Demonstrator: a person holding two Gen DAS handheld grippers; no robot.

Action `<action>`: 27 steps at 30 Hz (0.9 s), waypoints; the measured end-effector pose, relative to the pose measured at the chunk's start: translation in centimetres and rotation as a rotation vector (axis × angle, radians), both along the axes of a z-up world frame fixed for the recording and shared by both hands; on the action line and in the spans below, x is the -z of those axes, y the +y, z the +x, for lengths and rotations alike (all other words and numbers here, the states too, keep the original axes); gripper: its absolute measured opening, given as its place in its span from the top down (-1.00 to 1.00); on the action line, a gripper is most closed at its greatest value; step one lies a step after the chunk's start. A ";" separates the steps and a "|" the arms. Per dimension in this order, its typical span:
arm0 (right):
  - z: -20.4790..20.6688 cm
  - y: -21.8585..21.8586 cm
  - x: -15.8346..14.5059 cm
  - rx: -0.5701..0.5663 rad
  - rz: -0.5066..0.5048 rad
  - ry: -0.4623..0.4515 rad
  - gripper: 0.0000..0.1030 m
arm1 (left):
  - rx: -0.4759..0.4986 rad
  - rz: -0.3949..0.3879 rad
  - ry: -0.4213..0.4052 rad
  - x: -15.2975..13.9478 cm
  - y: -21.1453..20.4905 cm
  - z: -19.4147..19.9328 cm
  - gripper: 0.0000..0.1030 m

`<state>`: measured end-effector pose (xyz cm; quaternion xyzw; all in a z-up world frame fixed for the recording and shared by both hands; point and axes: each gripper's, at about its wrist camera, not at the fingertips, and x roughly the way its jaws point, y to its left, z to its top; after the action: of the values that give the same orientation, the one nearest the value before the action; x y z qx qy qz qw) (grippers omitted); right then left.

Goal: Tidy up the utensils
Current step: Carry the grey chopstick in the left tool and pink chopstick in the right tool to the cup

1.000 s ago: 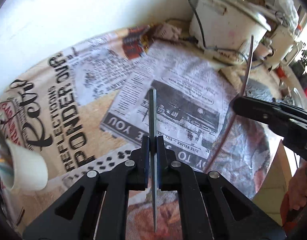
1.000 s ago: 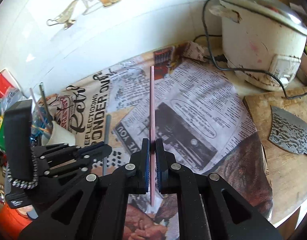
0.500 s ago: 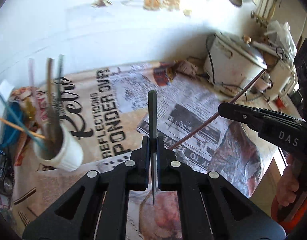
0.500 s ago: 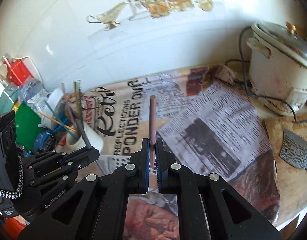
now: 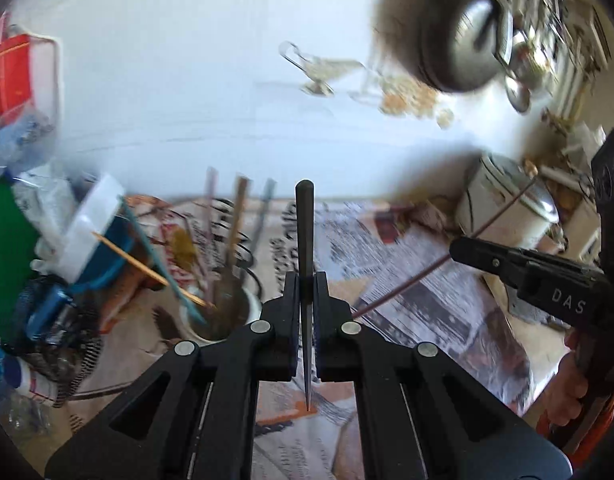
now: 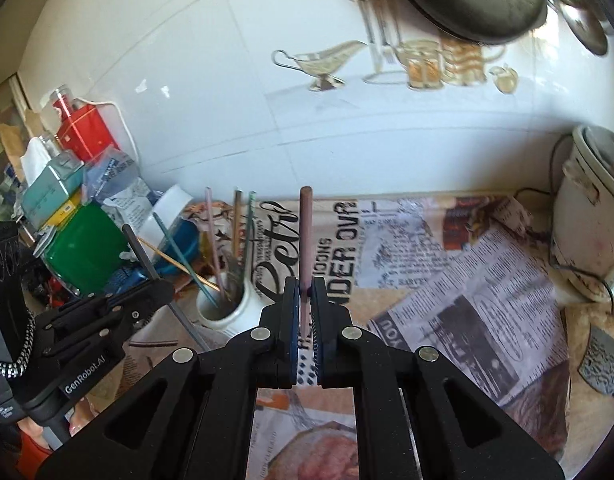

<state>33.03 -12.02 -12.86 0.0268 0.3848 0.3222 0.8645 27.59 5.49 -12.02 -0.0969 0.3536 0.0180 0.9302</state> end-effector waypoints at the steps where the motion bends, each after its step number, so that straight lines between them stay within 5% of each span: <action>1: -0.1 0.4 -0.3 -0.009 0.003 -0.007 0.90 | -0.014 0.001 -0.010 -0.3 0.6 -0.2 0.92; 16: 0.6 7.4 -2.2 -0.170 0.030 -0.068 0.89 | -0.156 0.041 -0.139 -4.2 7.4 0.3 0.92; 27: 2.5 11.1 1.0 -0.234 -0.033 0.007 0.89 | -0.170 0.054 -0.071 -0.9 8.8 3.9 0.92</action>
<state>35.50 -0.96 -13.84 -0.0315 0.3934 0.4145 0.8200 31.44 14.34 -11.07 -0.1021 0.3105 0.1030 0.9394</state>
